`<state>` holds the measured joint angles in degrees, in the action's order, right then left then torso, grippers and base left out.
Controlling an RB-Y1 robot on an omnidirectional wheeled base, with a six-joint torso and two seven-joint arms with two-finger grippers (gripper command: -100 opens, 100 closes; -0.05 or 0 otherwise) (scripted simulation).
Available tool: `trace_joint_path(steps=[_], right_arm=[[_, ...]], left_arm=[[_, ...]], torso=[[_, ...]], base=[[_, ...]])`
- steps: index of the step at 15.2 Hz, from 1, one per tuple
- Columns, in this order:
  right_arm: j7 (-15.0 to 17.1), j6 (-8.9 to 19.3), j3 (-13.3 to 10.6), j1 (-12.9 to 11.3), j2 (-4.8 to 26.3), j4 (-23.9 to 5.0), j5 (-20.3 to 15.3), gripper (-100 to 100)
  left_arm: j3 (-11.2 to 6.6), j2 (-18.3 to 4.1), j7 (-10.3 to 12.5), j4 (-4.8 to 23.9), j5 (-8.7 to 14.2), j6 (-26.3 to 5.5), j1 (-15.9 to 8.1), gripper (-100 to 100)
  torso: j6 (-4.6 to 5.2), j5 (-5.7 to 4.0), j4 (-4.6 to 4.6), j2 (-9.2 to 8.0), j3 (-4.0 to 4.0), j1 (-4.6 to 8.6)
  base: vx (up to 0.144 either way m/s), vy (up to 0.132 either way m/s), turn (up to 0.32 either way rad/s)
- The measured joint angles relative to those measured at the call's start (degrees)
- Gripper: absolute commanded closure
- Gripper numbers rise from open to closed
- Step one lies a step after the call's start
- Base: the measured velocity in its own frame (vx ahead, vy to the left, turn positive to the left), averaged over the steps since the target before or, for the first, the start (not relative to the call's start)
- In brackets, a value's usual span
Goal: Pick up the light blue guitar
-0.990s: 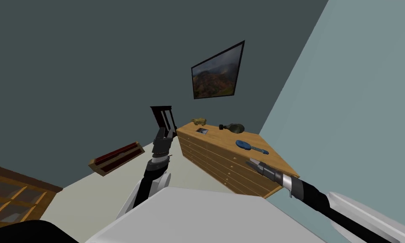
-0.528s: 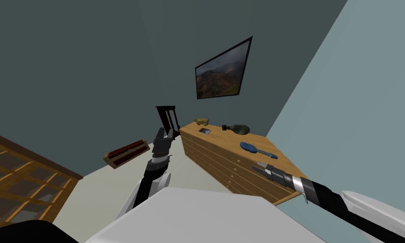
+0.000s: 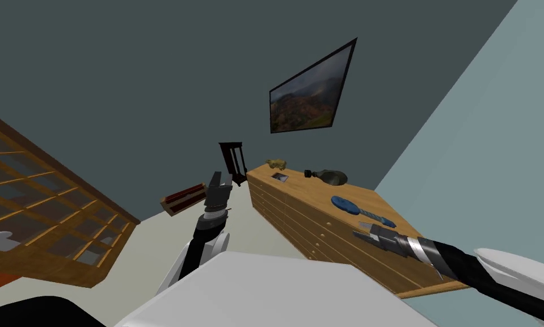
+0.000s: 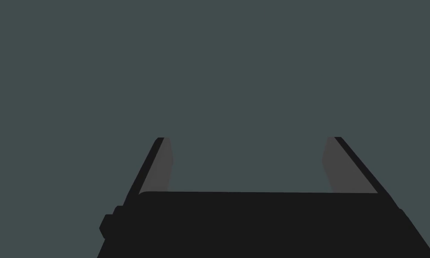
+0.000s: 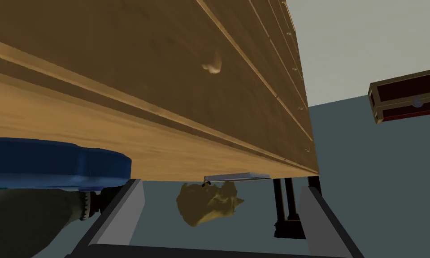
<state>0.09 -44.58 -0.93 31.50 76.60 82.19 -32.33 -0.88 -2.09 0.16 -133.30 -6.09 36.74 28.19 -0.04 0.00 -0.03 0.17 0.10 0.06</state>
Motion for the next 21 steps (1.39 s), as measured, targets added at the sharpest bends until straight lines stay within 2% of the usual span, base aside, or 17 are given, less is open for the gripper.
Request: trace_joint_path(steps=[3, 5, 6, 10, 13, 16, 19, 21], right_arm=[[-0.5, -0.6, 0.9, 2.0, 3.6, -1.0, -0.8, -100], [-1.0, -1.6, 0.5, 1.8, 6.0, -3.4, -2.0, -100], [-1.3, -2.2, -0.1, 1.4, 7.1, -5.0, -2.8, -100], [-1.9, -3.3, -1.7, 1.3, 11.4, -8.5, -5.3, -100], [-2.2, -3.3, -2.2, 3.3, 15.0, -9.7, -7.0, -100], [-2.6, -4.5, -4.2, 2.8, 17.7, -12.4, -9.2, -100], [-3.3, -5.6, -5.7, 5.2, 20.5, -14.3, -10.8, -100], [-3.5, -5.6, -6.5, 6.6, 21.3, -14.3, -11.4, -100]], left_arm=[[0.0, 0.0, 0.0, 0.0, 0.0, 0.0, 0.0, 0], [0.0, 0.0, 0.0, 0.0, 0.0, 0.0, 0.0, 0], [0.0, 0.0, 0.0, 0.0, 0.0, 0.0, 0.0, 0], [0.0, 0.0, 0.0, 0.0, 0.0, 0.0, 0.0, 0], [0.0, 0.0, 0.0, 0.0, 0.0, 0.0, 0.0, 0], [-0.01, 0.0, 0.0, 0.0, 0.0, 0.0, 0.0, 0], [-0.01, 0.0, 0.0, 0.0, 0.0, 0.0, 0.0, 0], [-0.01, 0.0, 0.0, 0.0, 0.0, 0.0, 0.0, 0]], torso=[[0.0, 0.01, 0.0, -0.01, -0.01, 0.01], [0.0, -0.01, 0.0, 0.02, 0.01, 0.04], [-0.01, -0.02, -0.01, 0.05, 0.03, 0.07], [-0.01, -0.03, -0.03, 0.12, 0.07, 0.13], [-0.05, -0.02, -0.04, 0.19, 0.11, 0.12], [-0.03, -0.06, -0.05, 0.2, 0.12, 0.22], [0.0, -0.08, -0.06, 0.26, 0.15, 0.3], [0.03, -0.08, -0.05, 0.2, 0.12, 0.21]], base=[[0.033, -0.018, 0.161], [0.042, -0.03, 0.174], [0.05, -0.037, 0.159], [0.054, -0.044, 0.173], [0.07, -0.051, 0.227], [0.066, -0.077, 0.21], [0.079, -0.09, 0.178], [0.055, -0.052, 0.081]])
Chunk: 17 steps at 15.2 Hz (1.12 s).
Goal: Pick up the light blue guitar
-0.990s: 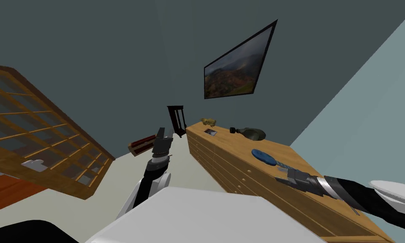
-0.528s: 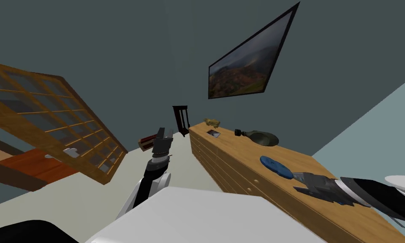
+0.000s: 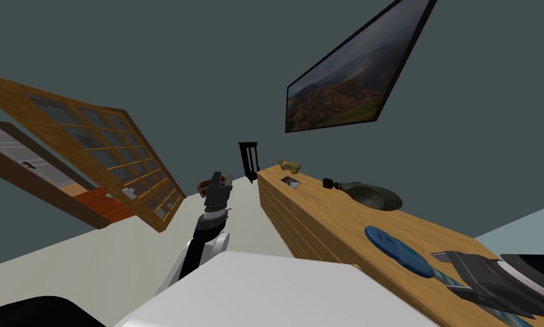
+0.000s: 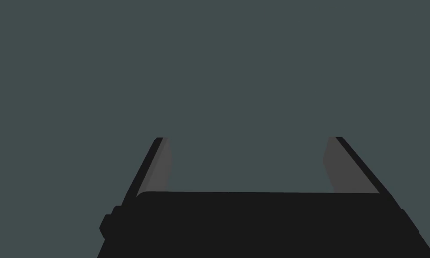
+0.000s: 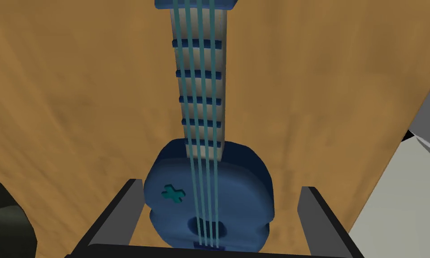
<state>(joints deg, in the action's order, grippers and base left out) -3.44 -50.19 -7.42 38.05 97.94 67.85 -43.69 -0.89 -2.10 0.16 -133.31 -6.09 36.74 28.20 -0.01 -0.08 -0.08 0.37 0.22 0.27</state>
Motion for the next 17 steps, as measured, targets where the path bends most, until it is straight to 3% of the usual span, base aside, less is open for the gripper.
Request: trace_joint_path(steps=[2, 5, 9, 13, 14, 17], right_arm=[[-0.1, -0.7, -1.9, -1.5, -0.5, -1.3, -1.5, -100], [-1.2, -0.8, -1.9, 0.8, -0.3, -1.4, -1.1, -100], [-3.8, -1.7, -2.8, -0.8, -2.8, -4.0, -2.2, -100], [-6.7, -1.4, -2.5, 0.4, -4.5, -5.0, -1.9, -100], [-6.9, -1.4, -2.5, 0.4, -4.6, -5.1, -1.9, 100], [-6.9, -1.3, -2.4, 0.4, -4.6, -5.1, -1.9, 100]], left_arm=[[0.0, 0.0, 0.0, 0.0, 0.0, 0.0, 0.0, 0], [0.0, 0.0, 0.0, 0.0, 0.0, 0.0, 0.0, 0], [0.01, 0.0, 0.0, 0.0, 0.0, 0.0, 0.0, 0], [0.01, 0.0, 0.0, 0.0, 0.0, 0.0, 0.0, 0], [0.01, 0.0, 0.0, 0.0, 0.0, 0.0, 0.0, 0], [0.01, 0.0, 0.0, 0.0, 0.0, 0.0, 0.0, 0]], torso=[[0.0, 0.02, 0.02, -0.09, -0.05, -0.11], [0.05, 0.05, 0.04, -0.13, -0.08, -0.26], [0.06, 0.11, 0.03, -0.11, -0.07, -0.47], [0.05, 0.12, 0.06, -0.21, -0.13, -0.49], [0.03, 0.12, 0.06, -0.24, -0.14, -0.46], [0.06, 0.04, 0.07, -0.34, -0.19, -0.41]], base=[[0.043, -0.036, 0.112], [0.052, -0.005, -0.007], [0.057, 0.034, -0.062], [0.027, 0.03, -0.055], [0.006, 0.008, -0.004], [0.002, 0.0, 0.004]])
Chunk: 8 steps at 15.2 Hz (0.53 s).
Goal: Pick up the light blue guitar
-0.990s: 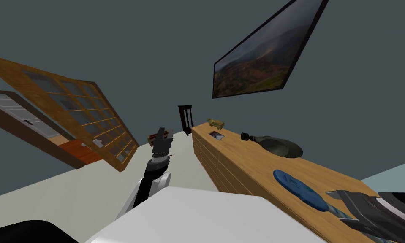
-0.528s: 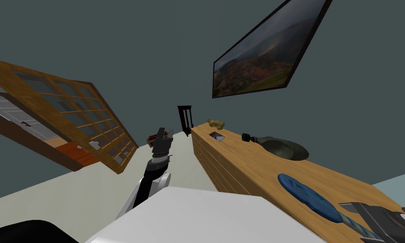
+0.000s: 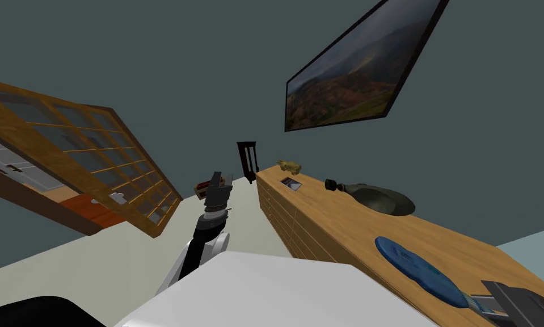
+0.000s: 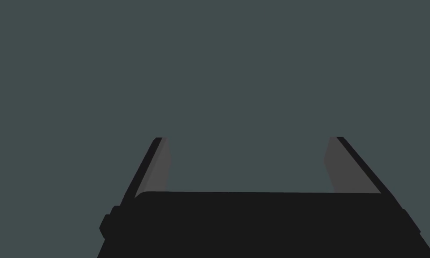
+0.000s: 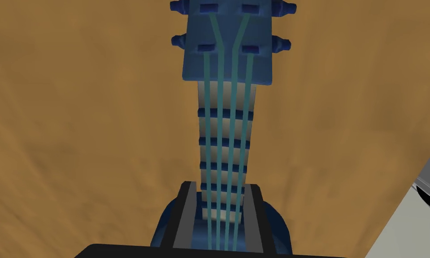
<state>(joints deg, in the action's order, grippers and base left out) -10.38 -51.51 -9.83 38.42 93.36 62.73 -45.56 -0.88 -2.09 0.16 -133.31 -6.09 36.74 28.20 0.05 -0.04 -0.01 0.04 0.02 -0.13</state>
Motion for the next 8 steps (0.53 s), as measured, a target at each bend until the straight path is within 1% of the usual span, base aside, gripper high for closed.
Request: trace_joint_path(steps=[2, 3, 4, 5, 6, 8], right_arm=[[0.0, -0.1, 0.0, 0.0, 0.0, 0.0, 0.0, 100], [0.5, -0.2, -0.3, -0.5, 0.2, 0.0, -0.2, 100], [1.3, -0.2, -0.2, -0.3, 0.8, 0.5, 0.0, 100], [2.2, -0.1, -0.1, -0.3, 1.5, 1.1, 0.0, 100], [3.2, -0.1, -0.3, -0.9, 2.0, 1.5, -0.2, 100], [4.9, 0.1, 0.2, -0.2, 3.6, 2.9, 0.4, 100]], left_arm=[[0.0, 0.0, 0.0, 0.0, 0.0, 0.0, 0.0, 0], [0.0, 0.0, 0.0, 0.0, 0.0, 0.0, 0.0, 0], [0.0, 0.0, 0.0, 0.0, 0.0, 0.0, 0.0, 0], [0.0, 0.0, 0.0, 0.0, 0.0, 0.0, 0.0, 0], [0.0, 0.0, 0.0, 0.0, 0.0, 0.0, 0.0, 0], [0.0, 0.0, 0.0, 0.0, 0.0, 0.0, 0.0, 0]], torso=[[-0.02, -0.01, 0.01, -0.01, -0.01, 0.08], [-0.12, 0.02, 0.02, 0.01, 0.0, 0.13], [-0.17, 0.03, 0.03, -0.01, -0.01, 0.19], [-0.18, 0.03, 0.04, -0.03, -0.03, 0.22], [-0.15, 0.03, 0.04, -0.08, -0.05, 0.21], [-0.07, 0.08, 0.08, -0.28, -0.16, 0.19]], base=[[-0.005, -0.01, 0.046], [-0.032, -0.045, 0.15], [-0.043, -0.049, 0.141], [-0.055, -0.041, 0.08], [-0.074, -0.038, 0.033], [-0.083, -0.035, 0.027]])
